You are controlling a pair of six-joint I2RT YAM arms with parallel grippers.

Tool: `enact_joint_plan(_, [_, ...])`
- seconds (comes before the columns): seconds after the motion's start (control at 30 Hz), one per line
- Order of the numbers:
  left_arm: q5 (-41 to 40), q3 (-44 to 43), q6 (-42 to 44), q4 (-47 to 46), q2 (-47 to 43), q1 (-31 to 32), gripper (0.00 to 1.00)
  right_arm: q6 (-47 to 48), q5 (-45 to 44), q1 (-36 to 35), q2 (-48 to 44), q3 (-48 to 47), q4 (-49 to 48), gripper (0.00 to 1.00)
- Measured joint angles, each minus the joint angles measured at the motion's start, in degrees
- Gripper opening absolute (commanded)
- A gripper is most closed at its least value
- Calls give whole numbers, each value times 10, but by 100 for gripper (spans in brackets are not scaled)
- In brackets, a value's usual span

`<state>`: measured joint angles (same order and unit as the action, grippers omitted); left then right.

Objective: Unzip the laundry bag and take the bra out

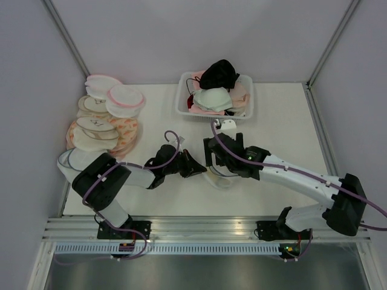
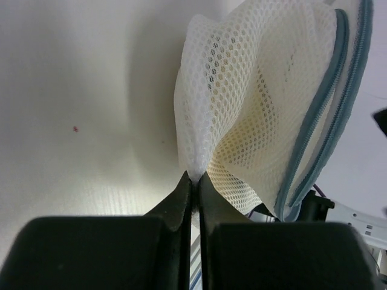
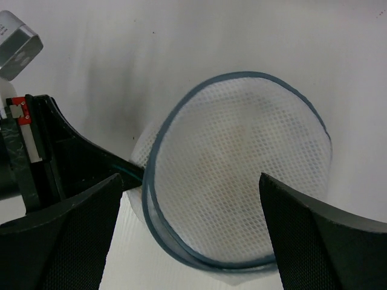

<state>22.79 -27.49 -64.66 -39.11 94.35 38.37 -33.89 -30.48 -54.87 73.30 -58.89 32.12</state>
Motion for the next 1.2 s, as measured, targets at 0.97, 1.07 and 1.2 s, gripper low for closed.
enact_joint_plan(0.97, [3, 76, 4, 25, -97, -37, 2, -301, -316, 118, 40, -48, 408, 98])
enact_joint_plan(1.07, [3, 80, 9, 34, -110, -40, 2, -327, -336, 120, 38, -48, 426, 98])
enact_joint_plan(1.2, [4, 81, 13, 35, -111, -42, 2, -235, -302, 120, -28, -27, 354, 98])
